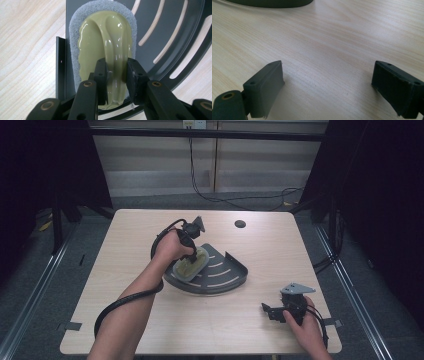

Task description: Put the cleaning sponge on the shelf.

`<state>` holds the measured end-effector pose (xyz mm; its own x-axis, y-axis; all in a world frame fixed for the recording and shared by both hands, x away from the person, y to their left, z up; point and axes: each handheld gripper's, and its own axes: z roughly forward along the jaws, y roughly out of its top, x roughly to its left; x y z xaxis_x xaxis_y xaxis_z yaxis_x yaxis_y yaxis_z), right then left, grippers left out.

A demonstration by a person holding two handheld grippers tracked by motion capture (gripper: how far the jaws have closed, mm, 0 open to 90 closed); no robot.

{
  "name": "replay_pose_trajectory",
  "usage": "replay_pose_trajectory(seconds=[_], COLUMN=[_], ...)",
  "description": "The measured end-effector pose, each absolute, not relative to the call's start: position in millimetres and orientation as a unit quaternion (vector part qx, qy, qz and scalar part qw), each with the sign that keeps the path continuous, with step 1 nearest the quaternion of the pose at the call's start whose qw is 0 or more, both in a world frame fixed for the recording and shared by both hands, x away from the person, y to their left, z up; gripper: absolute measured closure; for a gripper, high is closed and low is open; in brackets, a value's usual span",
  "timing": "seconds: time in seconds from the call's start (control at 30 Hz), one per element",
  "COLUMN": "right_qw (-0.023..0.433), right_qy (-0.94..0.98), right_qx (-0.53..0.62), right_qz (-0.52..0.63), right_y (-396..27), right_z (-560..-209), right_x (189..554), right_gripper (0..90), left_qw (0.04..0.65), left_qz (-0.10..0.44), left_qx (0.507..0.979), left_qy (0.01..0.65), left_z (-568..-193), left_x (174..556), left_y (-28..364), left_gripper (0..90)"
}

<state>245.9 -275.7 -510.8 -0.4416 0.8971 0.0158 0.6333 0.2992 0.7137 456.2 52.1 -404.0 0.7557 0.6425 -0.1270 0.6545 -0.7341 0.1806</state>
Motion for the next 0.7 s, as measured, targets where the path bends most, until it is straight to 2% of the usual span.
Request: replay_pose_trajectory(seconds=[0.7], right_qw=[0.198], right_qy=[0.781], right_qx=[0.491], right_qz=[0.333], right_y=[-276], right_z=[-511], right_x=[246], right_gripper=[9.7], left_qw=[0.104], left_qz=[-0.025], left_qx=[0.929], left_qy=[0.355], left_z=[-414], left_x=[459], left_y=[69], left_gripper=[71.1])
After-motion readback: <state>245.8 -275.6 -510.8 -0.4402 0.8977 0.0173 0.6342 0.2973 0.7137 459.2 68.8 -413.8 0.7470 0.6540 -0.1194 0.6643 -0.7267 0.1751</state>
